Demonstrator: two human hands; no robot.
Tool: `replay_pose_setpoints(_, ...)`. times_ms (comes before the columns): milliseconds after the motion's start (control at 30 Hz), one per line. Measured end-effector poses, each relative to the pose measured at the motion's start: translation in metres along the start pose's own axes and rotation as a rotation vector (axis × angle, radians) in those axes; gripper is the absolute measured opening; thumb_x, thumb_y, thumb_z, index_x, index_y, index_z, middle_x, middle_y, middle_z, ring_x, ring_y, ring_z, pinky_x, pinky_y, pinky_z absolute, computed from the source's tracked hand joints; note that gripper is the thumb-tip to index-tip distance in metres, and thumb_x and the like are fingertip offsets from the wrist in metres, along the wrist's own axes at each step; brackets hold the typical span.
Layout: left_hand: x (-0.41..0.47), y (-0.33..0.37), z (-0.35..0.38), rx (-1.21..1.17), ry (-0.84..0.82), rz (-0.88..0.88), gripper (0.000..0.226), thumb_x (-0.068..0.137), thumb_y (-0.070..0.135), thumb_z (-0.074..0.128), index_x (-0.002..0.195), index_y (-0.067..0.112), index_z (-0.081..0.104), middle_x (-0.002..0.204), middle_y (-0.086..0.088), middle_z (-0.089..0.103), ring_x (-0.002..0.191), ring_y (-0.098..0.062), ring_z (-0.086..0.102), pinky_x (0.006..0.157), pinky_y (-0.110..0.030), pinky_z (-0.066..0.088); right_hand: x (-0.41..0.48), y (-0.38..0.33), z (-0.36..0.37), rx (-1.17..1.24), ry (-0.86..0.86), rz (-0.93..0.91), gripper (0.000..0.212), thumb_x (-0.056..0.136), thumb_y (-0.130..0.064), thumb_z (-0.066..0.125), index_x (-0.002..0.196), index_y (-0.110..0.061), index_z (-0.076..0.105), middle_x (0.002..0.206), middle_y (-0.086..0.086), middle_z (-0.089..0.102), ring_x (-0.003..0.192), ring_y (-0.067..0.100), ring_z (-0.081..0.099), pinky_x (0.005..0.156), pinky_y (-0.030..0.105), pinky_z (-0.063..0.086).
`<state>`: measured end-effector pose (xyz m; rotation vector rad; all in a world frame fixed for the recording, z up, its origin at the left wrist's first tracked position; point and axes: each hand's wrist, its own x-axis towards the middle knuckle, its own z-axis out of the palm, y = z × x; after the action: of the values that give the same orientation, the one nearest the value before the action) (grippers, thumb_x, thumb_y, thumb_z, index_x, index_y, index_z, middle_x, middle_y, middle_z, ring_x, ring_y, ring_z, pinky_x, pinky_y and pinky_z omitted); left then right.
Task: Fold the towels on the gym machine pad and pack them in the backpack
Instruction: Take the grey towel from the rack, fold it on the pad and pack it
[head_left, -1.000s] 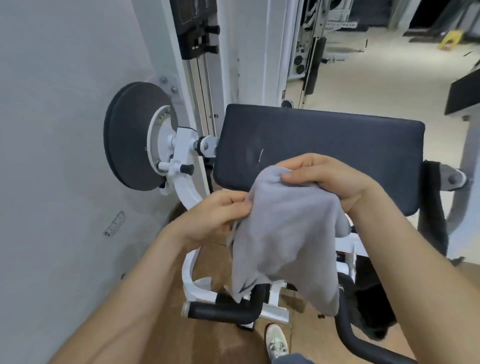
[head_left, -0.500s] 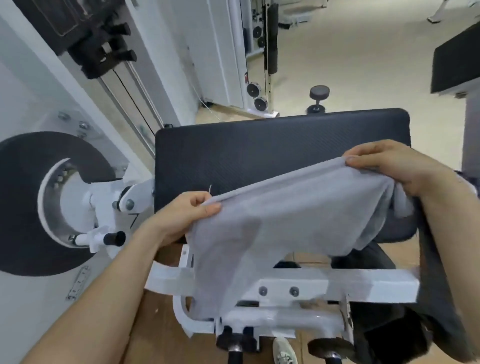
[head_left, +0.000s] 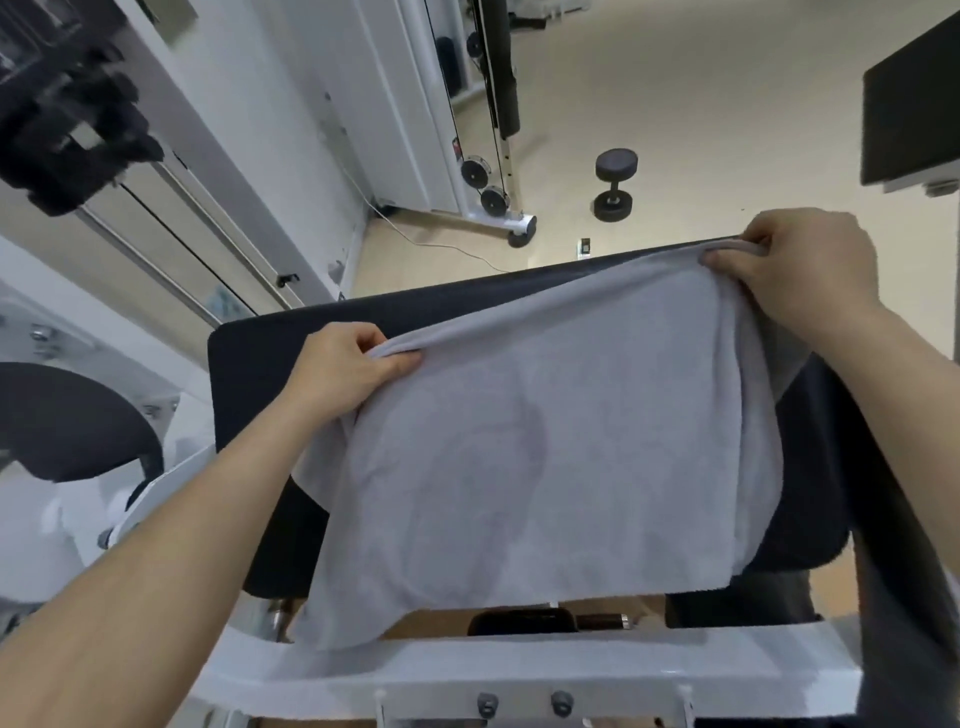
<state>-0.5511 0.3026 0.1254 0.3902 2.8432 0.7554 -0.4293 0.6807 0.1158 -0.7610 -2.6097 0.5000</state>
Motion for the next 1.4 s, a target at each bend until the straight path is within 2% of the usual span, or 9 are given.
replay_pose_setpoints(167, 0.011, 0.016, 0.023, 0.300, 0.272, 0.023, 0.045, 0.088, 0.056, 0.051, 0.069, 0.015, 0.055, 0.065, 0.001, 0.057, 0.065, -0.021, 0.056, 0.053, -0.031, 0.035, 0.022, -0.005, 0.001, -0.088, -0.017, 0.010, 0.057, 0.077, -0.068, 0.062, 0.093, -0.013, 0.067, 0.089, 0.017, 0.067, 0.092, 0.038, 0.058, 0.078, 0.042, 0.044)
replay_pose_setpoints(267, 0.013, 0.026, 0.028, 0.366, 0.378, 0.014, 0.031, 0.086, 0.049, 0.052, 0.089, 0.018, 0.057, 0.090, 0.001, 0.058, 0.090, -0.026, 0.055, 0.072, -0.038, 0.039, 0.018, -0.002, -0.001, -0.154, -0.055, 0.073, 0.068, 0.074, -0.075, 0.055, 0.116, -0.022, 0.062, 0.112, 0.015, 0.060, 0.110, 0.037, 0.052, 0.093, 0.047, 0.034)
replay_pose_setpoints(400, -0.014, 0.061, 0.053, 0.250, 0.536, 0.264, 0.037, 0.080, 0.010, 0.060, 0.116, 0.012, 0.057, 0.114, -0.015, 0.051, 0.106, -0.036, 0.047, 0.085, -0.047, 0.039, -0.022, 0.010, -0.002, 0.077, 0.093, 0.096, 0.061, 0.085, -0.047, 0.057, 0.141, -0.029, 0.039, 0.133, 0.012, 0.041, 0.123, 0.032, 0.038, 0.098, 0.047, 0.031)
replay_pose_setpoints(533, -0.091, 0.112, 0.133, 0.156, 0.226, 0.868, 0.019, 0.069, 0.002, 0.065, 0.086, 0.010, 0.067, 0.087, -0.009, 0.058, 0.077, -0.030, 0.054, 0.054, -0.038, 0.048, -0.074, 0.031, 0.006, 0.325, 0.166, 0.255, 0.050, 0.088, -0.024, 0.054, 0.137, -0.017, 0.045, 0.118, 0.014, 0.053, 0.106, 0.030, 0.052, 0.087, 0.036, 0.040)
replay_pose_setpoints(667, -0.145, 0.142, 0.208, 0.209, 0.013, 1.065, 0.011, 0.071, 0.016, 0.074, 0.079, 0.015, 0.066, 0.080, -0.002, 0.058, 0.073, -0.022, 0.051, 0.055, -0.035, 0.045, -0.086, 0.043, 0.014, 0.270, 0.053, 0.284, 0.040, 0.089, -0.029, 0.055, 0.125, -0.013, 0.054, 0.103, 0.011, 0.063, 0.097, 0.032, 0.057, 0.073, 0.033, 0.037)
replay_pose_setpoints(800, -0.138, 0.156, 0.228, 0.363, -0.050, 0.808, 0.039, 0.058, 0.043, 0.082, 0.081, 0.018, 0.063, 0.074, 0.000, 0.061, 0.068, -0.018, 0.058, 0.057, -0.027, 0.040, -0.065, 0.040, 0.012, 0.215, 0.034, 0.278, 0.041, 0.089, -0.035, 0.055, 0.122, -0.010, 0.053, 0.104, 0.013, 0.064, 0.101, 0.034, 0.056, 0.081, 0.039, 0.042)
replay_pose_setpoints(1067, -0.131, 0.166, 0.221, 0.446, -0.099, 0.727, 0.033, 0.042, 0.018, 0.085, 0.058, 0.017, 0.055, 0.054, 0.001, 0.056, 0.048, -0.017, 0.052, 0.052, -0.024, 0.030, -0.012, 0.030, 0.005, 0.359, 0.108, 0.312, 0.028, 0.088, -0.025, 0.056, 0.112, -0.012, 0.062, 0.106, 0.004, 0.067, 0.099, 0.023, 0.060, 0.082, 0.037, 0.050)
replay_pose_setpoints(1267, -0.135, 0.197, 0.207, -0.041, -0.456, 0.253, 0.011, 0.074, 0.027, 0.062, 0.071, 0.016, 0.065, 0.064, 0.002, 0.066, 0.062, -0.014, 0.060, 0.060, -0.030, 0.047, -0.005, 0.030, 0.007, 0.446, 0.227, 0.208, 0.037, 0.082, -0.007, 0.052, 0.116, -0.016, 0.060, 0.095, 0.001, 0.066, 0.090, 0.021, 0.061, 0.082, 0.039, 0.050)
replay_pose_setpoints(1400, -0.140, 0.209, 0.221, -0.189, -0.573, 0.222, 0.008, 0.078, 0.026, 0.060, 0.077, 0.021, 0.067, 0.053, 0.005, 0.054, 0.059, -0.015, 0.054, 0.058, -0.027, 0.044, 0.004, 0.032, 0.005, 0.320, 0.170, 0.090, 0.038, 0.084, -0.013, 0.051, 0.121, -0.019, 0.058, 0.099, 0.004, 0.068, 0.097, 0.026, 0.058, 0.080, 0.039, 0.047)
